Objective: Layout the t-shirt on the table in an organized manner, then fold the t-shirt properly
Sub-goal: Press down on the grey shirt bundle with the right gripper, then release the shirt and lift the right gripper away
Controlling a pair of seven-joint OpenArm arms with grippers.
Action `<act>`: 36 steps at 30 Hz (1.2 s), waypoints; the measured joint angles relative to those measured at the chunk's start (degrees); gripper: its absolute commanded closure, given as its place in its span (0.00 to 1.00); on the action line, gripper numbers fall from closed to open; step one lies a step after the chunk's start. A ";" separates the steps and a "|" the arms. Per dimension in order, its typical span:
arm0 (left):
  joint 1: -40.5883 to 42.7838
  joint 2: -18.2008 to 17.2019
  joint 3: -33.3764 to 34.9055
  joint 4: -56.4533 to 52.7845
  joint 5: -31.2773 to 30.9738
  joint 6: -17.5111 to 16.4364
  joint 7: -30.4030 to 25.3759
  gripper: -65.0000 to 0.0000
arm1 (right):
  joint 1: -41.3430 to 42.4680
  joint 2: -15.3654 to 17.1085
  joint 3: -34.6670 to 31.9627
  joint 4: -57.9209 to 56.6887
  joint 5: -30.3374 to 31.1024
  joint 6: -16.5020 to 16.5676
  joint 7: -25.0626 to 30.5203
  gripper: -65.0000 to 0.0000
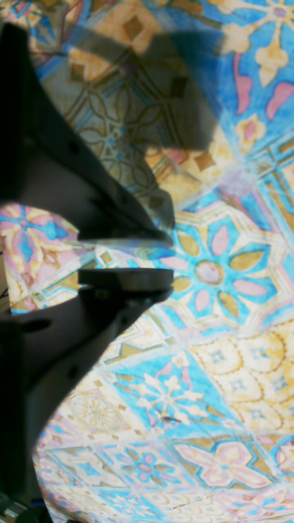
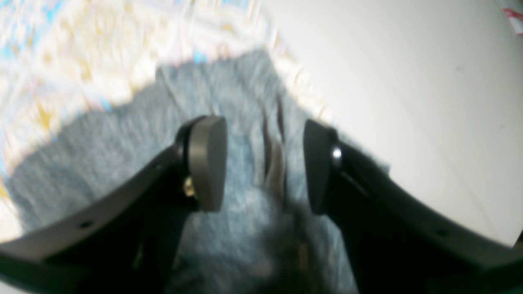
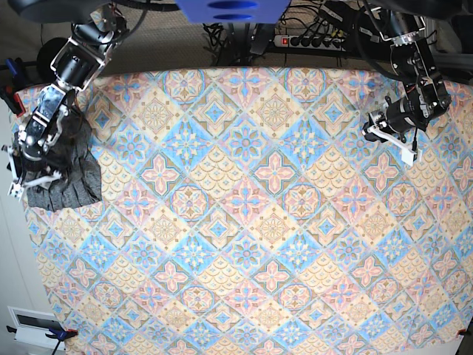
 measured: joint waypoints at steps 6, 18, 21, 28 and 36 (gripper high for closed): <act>0.00 -0.02 0.00 0.00 0.04 -0.02 -0.02 0.86 | 1.55 1.53 -0.09 6.82 0.09 0.07 0.11 0.56; -0.09 0.02 0.00 0.00 0.04 0.02 -0.09 0.86 | -11.34 1.42 5.81 37.16 -0.37 -0.52 -0.59 0.56; -0.17 0.28 0.09 0.15 -0.07 0.00 -0.04 0.86 | -17.05 -2.05 8.96 39.71 0.31 0.39 1.55 0.55; 2.32 -0.20 -0.37 14.62 0.33 -0.24 -0.61 0.86 | -29.66 -10.14 15.69 39.50 0.31 -0.11 0.22 0.55; 6.64 -0.02 -0.28 20.11 -0.24 0.02 -0.59 0.86 | -39.82 -15.30 19.17 39.67 0.79 0.17 7.54 0.55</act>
